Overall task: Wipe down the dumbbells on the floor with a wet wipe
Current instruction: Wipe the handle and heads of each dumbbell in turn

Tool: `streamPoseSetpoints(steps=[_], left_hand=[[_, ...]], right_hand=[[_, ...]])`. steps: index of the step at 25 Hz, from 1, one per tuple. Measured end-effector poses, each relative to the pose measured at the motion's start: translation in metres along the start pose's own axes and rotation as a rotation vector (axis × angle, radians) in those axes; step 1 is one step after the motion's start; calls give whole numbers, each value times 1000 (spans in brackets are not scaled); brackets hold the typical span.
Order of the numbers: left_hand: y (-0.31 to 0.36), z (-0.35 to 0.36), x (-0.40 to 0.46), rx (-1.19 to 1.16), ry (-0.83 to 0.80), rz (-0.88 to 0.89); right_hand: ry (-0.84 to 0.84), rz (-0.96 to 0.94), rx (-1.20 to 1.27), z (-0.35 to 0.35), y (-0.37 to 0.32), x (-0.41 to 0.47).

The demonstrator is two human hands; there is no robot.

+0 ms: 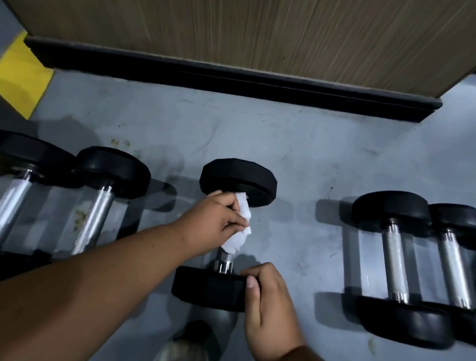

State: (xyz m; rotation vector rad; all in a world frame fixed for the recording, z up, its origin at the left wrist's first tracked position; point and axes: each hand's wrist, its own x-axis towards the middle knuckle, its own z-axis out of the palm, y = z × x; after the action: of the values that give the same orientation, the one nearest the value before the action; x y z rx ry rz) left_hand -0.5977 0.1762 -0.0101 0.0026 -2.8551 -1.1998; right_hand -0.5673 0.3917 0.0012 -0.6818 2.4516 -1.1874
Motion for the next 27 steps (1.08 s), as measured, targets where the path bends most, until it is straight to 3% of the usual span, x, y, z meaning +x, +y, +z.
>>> streamPoseSetpoints(steps=[10,14,18,24,27], left_hand=[[-2,6,-9,51,38,49],[-8,-1,-24,10,-100,61],[-10,-18,-15,10,-289,322],[-9,-14,-2,-39,-96,70],[1,-11,-29,25,-144,78]], right_hand=[[152,236,-172,29,-58,28],[277,141,-152,33,-54,22],[380,93,-187,36,-54,19],[441,85,-175,37,-53,17],[423,61,-188,39,-51,16]])
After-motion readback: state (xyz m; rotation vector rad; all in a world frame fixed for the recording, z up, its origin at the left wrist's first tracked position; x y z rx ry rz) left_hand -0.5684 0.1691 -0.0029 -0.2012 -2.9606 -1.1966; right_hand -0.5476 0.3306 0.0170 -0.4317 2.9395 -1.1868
